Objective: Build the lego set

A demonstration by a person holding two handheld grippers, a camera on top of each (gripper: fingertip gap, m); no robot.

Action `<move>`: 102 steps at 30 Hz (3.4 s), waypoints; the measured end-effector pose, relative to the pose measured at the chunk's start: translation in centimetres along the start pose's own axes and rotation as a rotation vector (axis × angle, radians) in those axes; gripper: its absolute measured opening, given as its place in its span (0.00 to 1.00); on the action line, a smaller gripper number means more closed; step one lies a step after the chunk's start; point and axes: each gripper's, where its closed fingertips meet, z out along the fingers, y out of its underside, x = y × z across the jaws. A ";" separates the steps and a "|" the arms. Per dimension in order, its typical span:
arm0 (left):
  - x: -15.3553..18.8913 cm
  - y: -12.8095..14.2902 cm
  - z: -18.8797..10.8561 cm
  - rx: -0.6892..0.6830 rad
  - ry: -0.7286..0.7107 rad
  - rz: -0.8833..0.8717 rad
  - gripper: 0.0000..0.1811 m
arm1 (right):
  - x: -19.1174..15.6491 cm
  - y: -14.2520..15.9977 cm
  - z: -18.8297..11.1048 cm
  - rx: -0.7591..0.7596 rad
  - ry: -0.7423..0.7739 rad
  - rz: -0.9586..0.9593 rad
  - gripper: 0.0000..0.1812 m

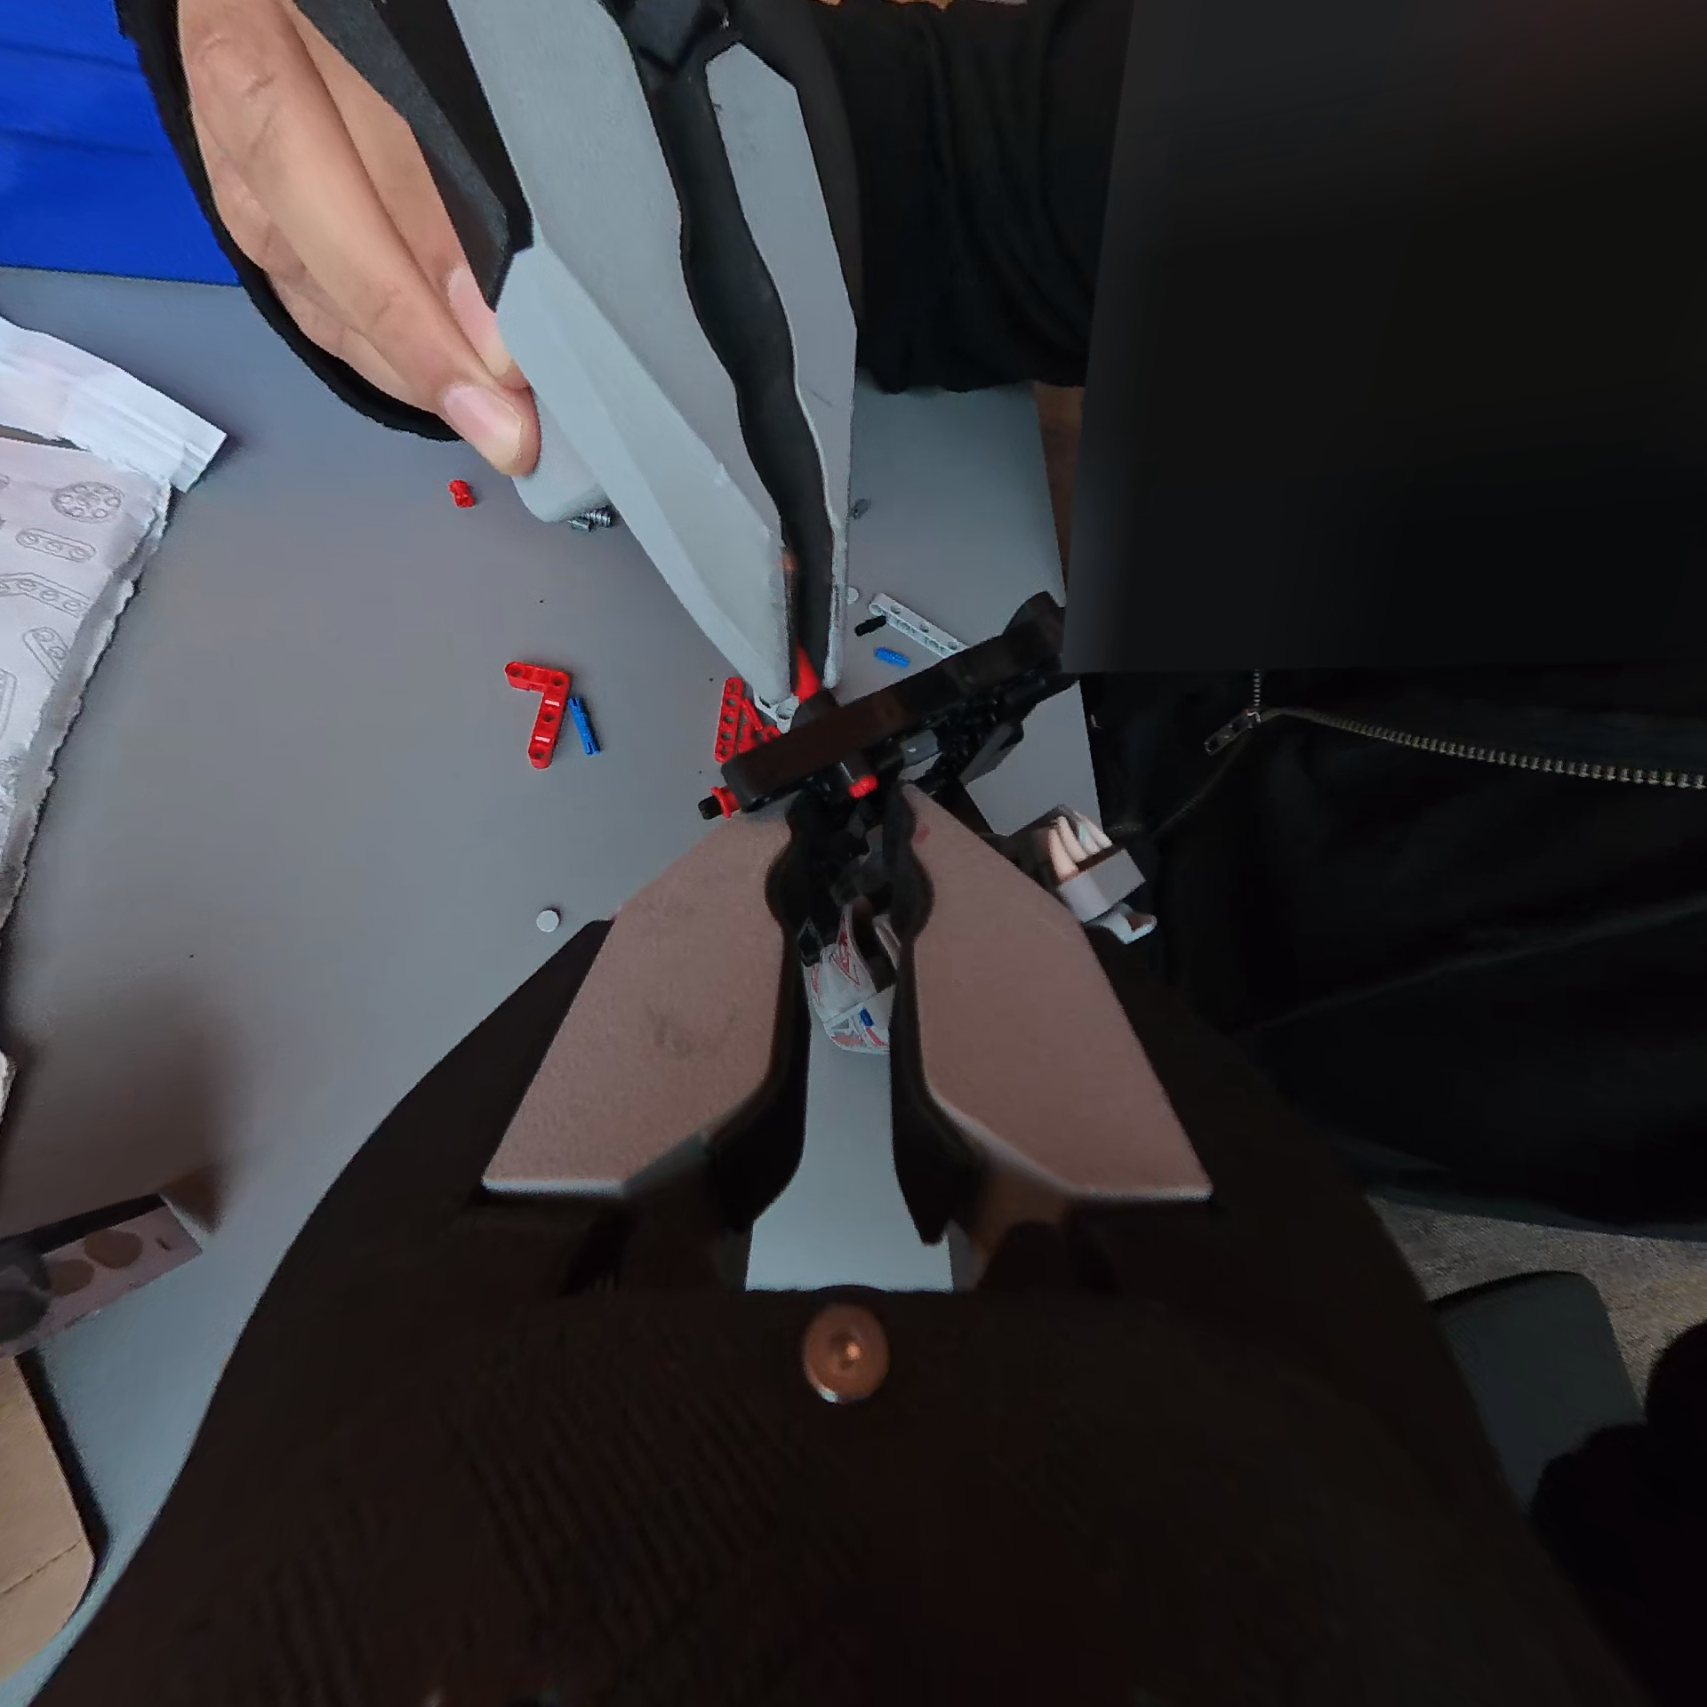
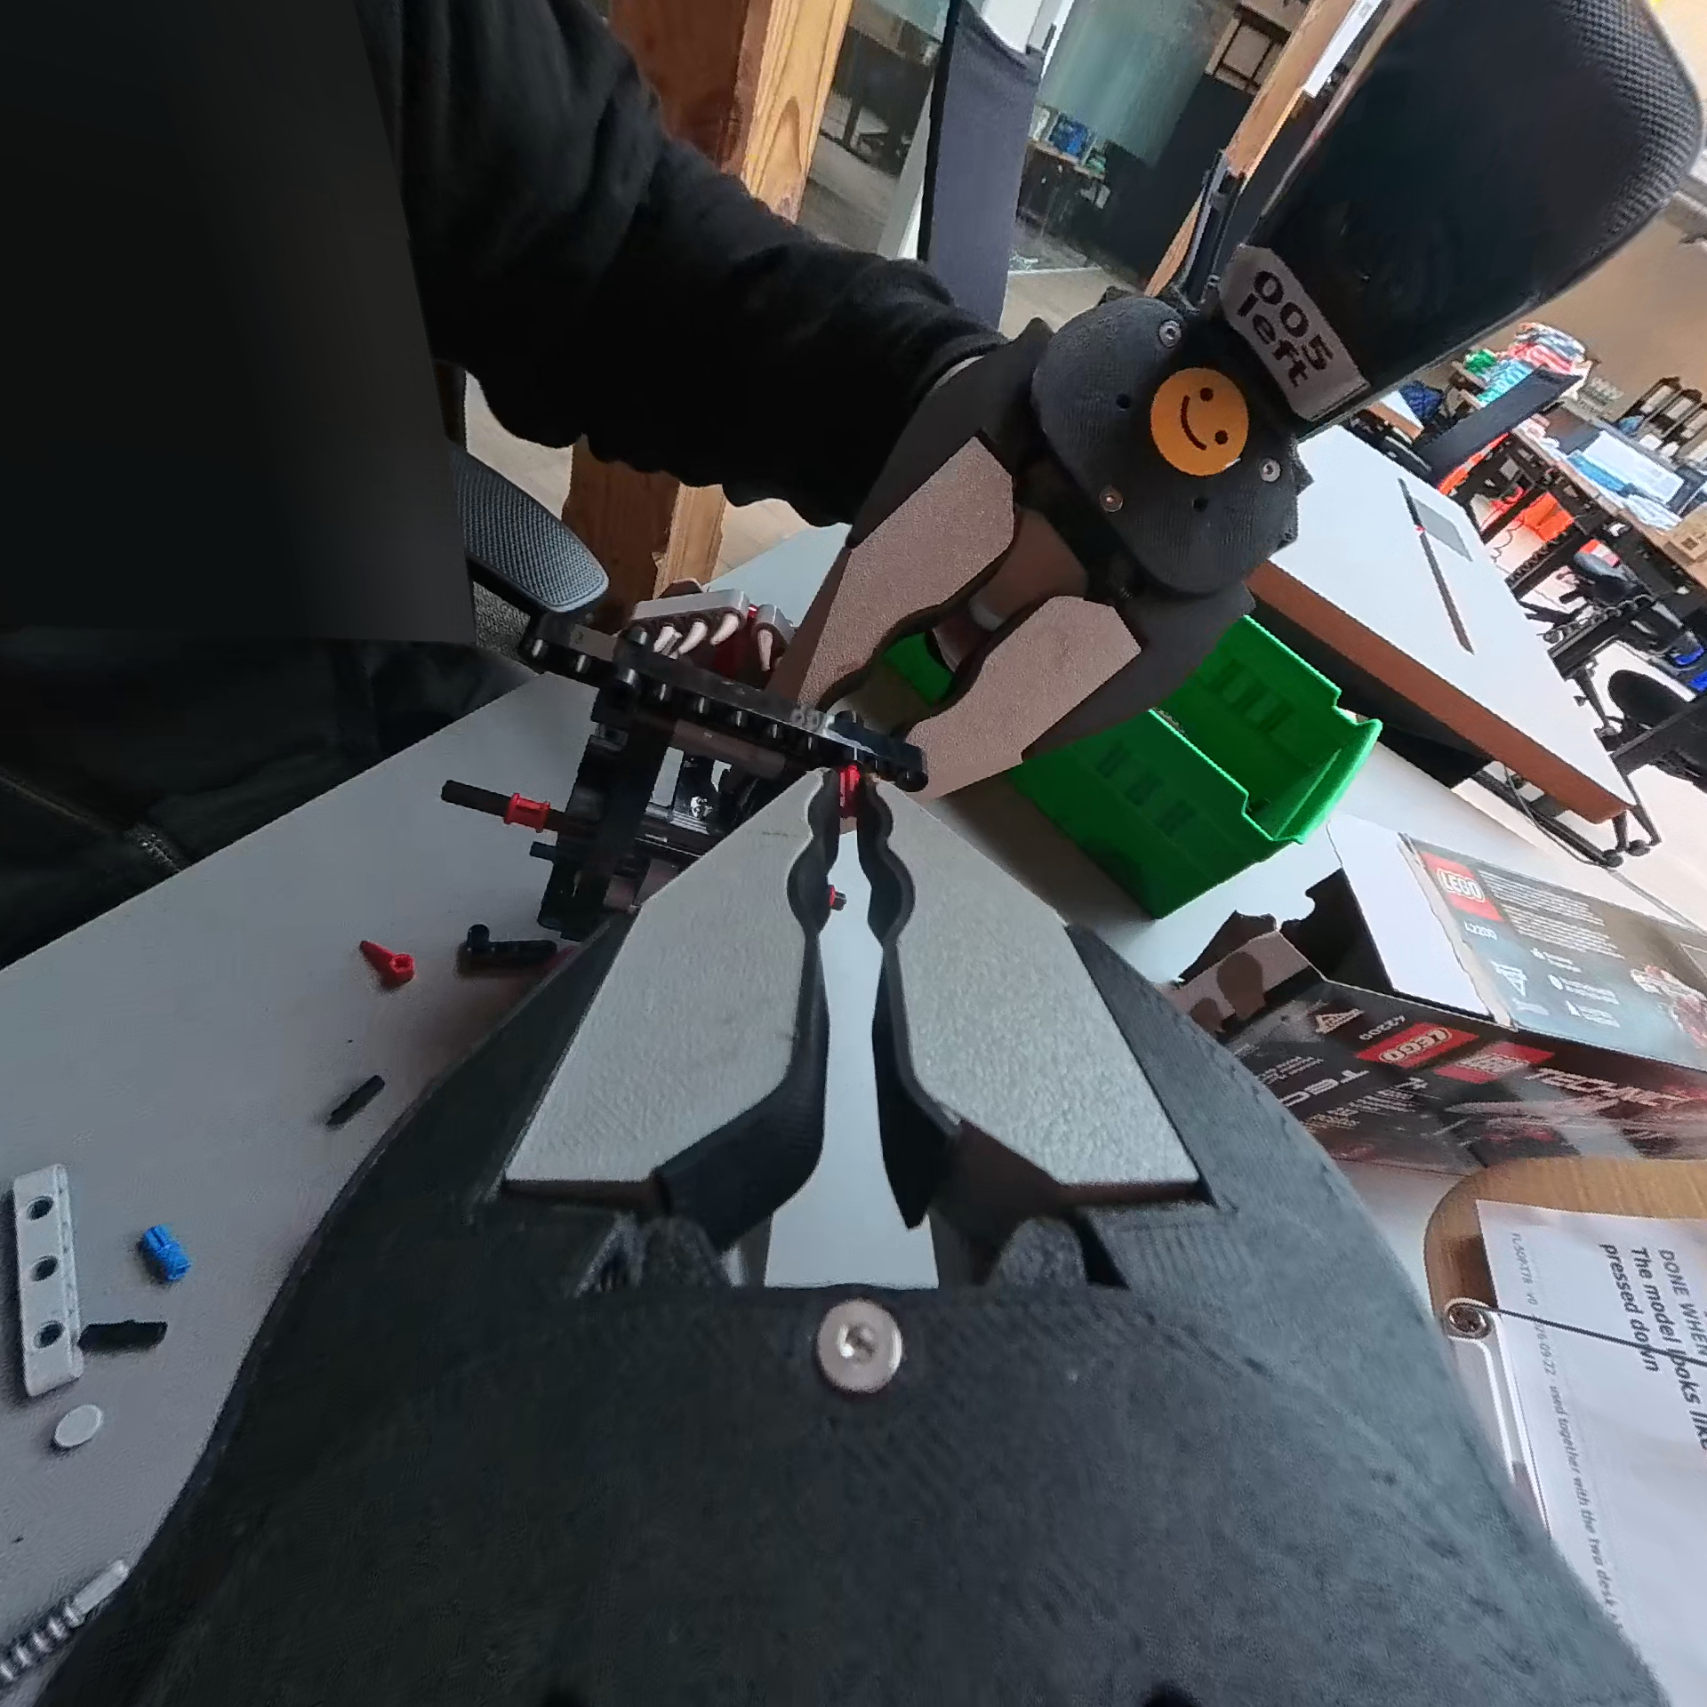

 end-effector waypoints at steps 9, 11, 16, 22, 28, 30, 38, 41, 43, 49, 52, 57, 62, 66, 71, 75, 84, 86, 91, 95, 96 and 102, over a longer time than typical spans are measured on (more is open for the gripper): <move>0.0 0.0 0.1 0.002 0.026 -0.007 0.06 | -0.1 0.0 0.1 -0.013 -0.011 -0.005 0.01; -0.1 0.0 0.0 0.007 0.018 -0.011 0.06 | 0.0 0.1 0.1 -0.019 -0.005 0.002 0.01; -0.3 -0.5 0.5 0.013 -0.018 0.006 0.06 | -0.1 0.3 -0.8 -0.089 0.009 -0.033 0.01; -0.1 -0.3 0.2 0.006 -0.015 0.012 0.06 | 0.6 0.4 -2.2 -0.101 0.050 0.032 0.01; -1.0 -0.3 -0.1 0.047 -0.063 -0.039 0.07 | 1.9 0.9 -3.1 -0.135 0.159 0.245 0.00; -1.2 -0.3 -0.3 0.059 -0.089 -0.021 0.07 | 1.0 3.0 -3.4 -0.236 0.205 0.315 0.00; -1.1 -0.8 -1.3 0.171 -0.115 -0.035 0.24 | -7.5 13.9 -5.5 -0.707 0.248 0.643 0.01; -1.5 -1.0 -2.4 0.239 -0.179 -0.033 0.21 | -8.9 17.3 -5.7 -0.771 0.299 0.681 0.01; -1.5 -0.6 -2.7 0.258 -0.217 -0.023 0.21 | -8.7 17.0 -5.4 -0.689 0.334 0.714 0.04; -1.0 0.5 -4.6 0.358 -0.242 -0.064 0.20 | -8.5 16.1 -5.4 -0.659 0.396 0.653 0.22; -0.2 0.8 -5.0 0.379 -0.275 -0.080 0.12 | -7.9 14.7 -5.3 -0.628 0.426 0.646 0.22; 0.9 0.0 -5.3 0.405 -0.442 -0.091 0.09 | -3.6 5.1 -3.2 -0.296 0.371 0.568 0.23; 1.7 -0.7 -3.9 0.316 -0.506 -0.115 0.08 | -0.5 0.0 -1.5 -0.089 0.225 0.655 0.25; 1.5 -1.6 -3.7 0.247 -0.541 -0.112 0.05 | -1.3 -0.9 -0.5 -0.087 0.160 0.739 0.28; 1.4 -2.1 -2.6 0.151 -0.555 -0.097 0.06 | -2.3 -0.3 0.6 -0.222 0.234 0.738 0.29; 0.7 -1.7 -2.3 0.089 -0.608 -0.102 0.05 | -2.6 -0.2 1.3 -0.279 0.246 0.704 0.29; 0.8 -2.5 -1.8 0.038 -0.593 -0.104 0.02 | -2.8 -0.2 1.6 -0.314 0.242 0.676 0.28; 0.6 -2.4 -1.6 0.010 -0.604 -0.104 0.03 | -2.9 -0.2 1.6 -0.319 0.242 0.671 0.28; 0.6 -2.4 -1.4 -0.061 -0.603 -0.086 0.02 | -3.0 -0.2 1.5 -0.334 0.255 0.656 0.27; 0.8 -2.2 -1.4 -0.166 -0.608 -0.055 0.02 | -3.0 -0.2 1.4 -0.359 0.262 0.633 0.26; 0.8 -2.2 -1.4 -0.191 -0.614 -0.051 0.02 | -2.9 -0.2 1.4 -0.363 0.264 0.628 0.25; 1.1 -1.9 -1.6 -0.264 -0.594 -0.071 0.02 | -3.0 -0.3 1.7 -0.361 0.262 0.623 0.26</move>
